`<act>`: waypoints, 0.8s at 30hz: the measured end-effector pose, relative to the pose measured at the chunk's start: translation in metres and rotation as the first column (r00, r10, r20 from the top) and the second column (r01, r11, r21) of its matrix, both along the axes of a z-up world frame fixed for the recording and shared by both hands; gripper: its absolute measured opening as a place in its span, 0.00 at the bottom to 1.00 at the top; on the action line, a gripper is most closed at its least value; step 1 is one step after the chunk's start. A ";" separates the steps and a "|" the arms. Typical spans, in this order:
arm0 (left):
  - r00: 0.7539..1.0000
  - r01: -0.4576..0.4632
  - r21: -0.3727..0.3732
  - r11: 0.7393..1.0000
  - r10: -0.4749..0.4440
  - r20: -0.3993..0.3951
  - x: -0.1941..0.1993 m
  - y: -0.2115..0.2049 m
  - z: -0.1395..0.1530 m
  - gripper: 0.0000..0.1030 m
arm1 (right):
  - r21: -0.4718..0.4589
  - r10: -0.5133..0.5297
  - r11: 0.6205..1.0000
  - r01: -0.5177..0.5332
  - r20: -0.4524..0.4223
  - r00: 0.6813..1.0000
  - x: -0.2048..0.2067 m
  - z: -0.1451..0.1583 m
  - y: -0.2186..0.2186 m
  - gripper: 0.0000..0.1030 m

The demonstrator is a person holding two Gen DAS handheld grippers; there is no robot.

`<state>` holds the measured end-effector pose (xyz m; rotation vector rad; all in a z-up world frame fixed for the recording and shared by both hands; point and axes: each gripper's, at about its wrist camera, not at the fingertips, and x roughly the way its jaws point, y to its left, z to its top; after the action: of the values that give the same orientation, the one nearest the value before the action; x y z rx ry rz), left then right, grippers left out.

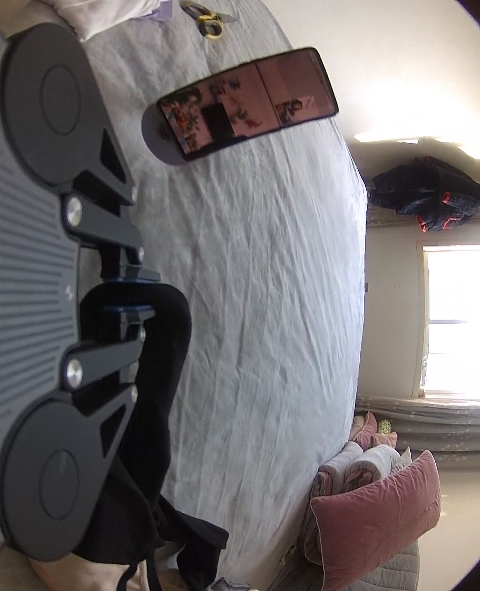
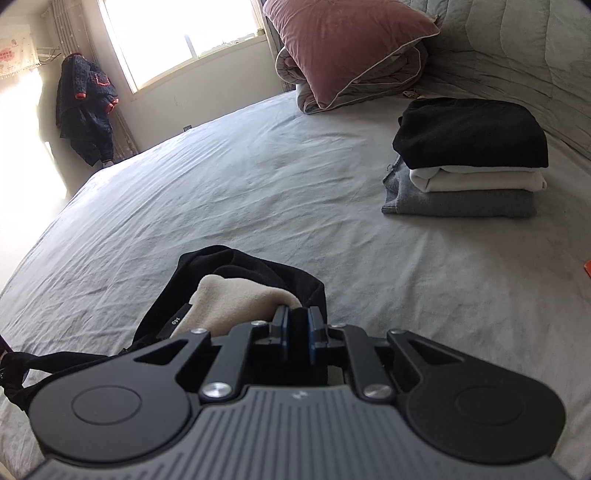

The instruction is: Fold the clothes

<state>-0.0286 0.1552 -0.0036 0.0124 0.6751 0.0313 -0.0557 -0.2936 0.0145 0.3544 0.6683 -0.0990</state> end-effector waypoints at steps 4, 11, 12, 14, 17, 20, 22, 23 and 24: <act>0.986 0.017 -0.031 0.999 -0.022 -0.166 0.005 0.019 -0.025 0.11 | -0.003 0.017 1.000 -0.017 -0.011 1.000 0.002 -0.003 0.004 0.11; 0.976 0.089 -0.100 0.991 -0.107 -0.188 -0.002 0.023 -0.027 0.32 | -0.002 0.045 0.999 -0.045 0.008 0.999 0.006 0.000 0.007 0.19; 0.978 0.103 -0.113 0.988 -0.122 -0.170 -0.003 0.022 -0.023 0.45 | -0.008 0.047 0.999 -0.047 0.015 0.999 0.006 0.002 0.008 0.20; 0.980 0.126 -0.152 0.980 -0.146 -0.132 -0.004 0.022 -0.014 0.51 | -0.025 0.047 0.999 -0.046 0.031 0.998 0.007 0.006 0.010 0.39; 0.979 0.158 -0.223 0.962 -0.182 -0.093 0.000 0.018 -0.006 0.55 | -0.044 0.060 0.997 -0.057 0.071 0.996 0.007 0.013 0.013 0.49; 0.966 0.217 -0.286 0.933 -0.247 -0.073 0.005 0.006 -0.002 0.55 | -0.050 0.094 0.995 -0.089 0.110 0.989 0.010 0.020 0.020 0.49; 0.952 0.265 -0.308 0.914 -0.298 -0.065 0.008 -0.008 -0.002 0.56 | -0.035 0.120 0.993 -0.116 0.122 0.985 0.015 0.023 0.027 0.49; 0.944 0.289 -0.314 0.904 -0.324 -0.064 0.010 -0.016 -0.003 0.56 | -0.028 0.132 0.991 -0.130 0.128 0.983 0.018 0.024 0.030 0.49; 0.936 0.309 -0.317 0.897 -0.346 -0.066 0.012 -0.023 -0.004 0.56 | -0.012 0.147 0.989 -0.147 0.131 0.980 0.021 0.025 0.034 0.49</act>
<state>-0.0162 0.1318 -0.0074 -0.1679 0.7867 -0.4034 -0.0346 -0.2597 0.0394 0.3059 0.5618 0.0642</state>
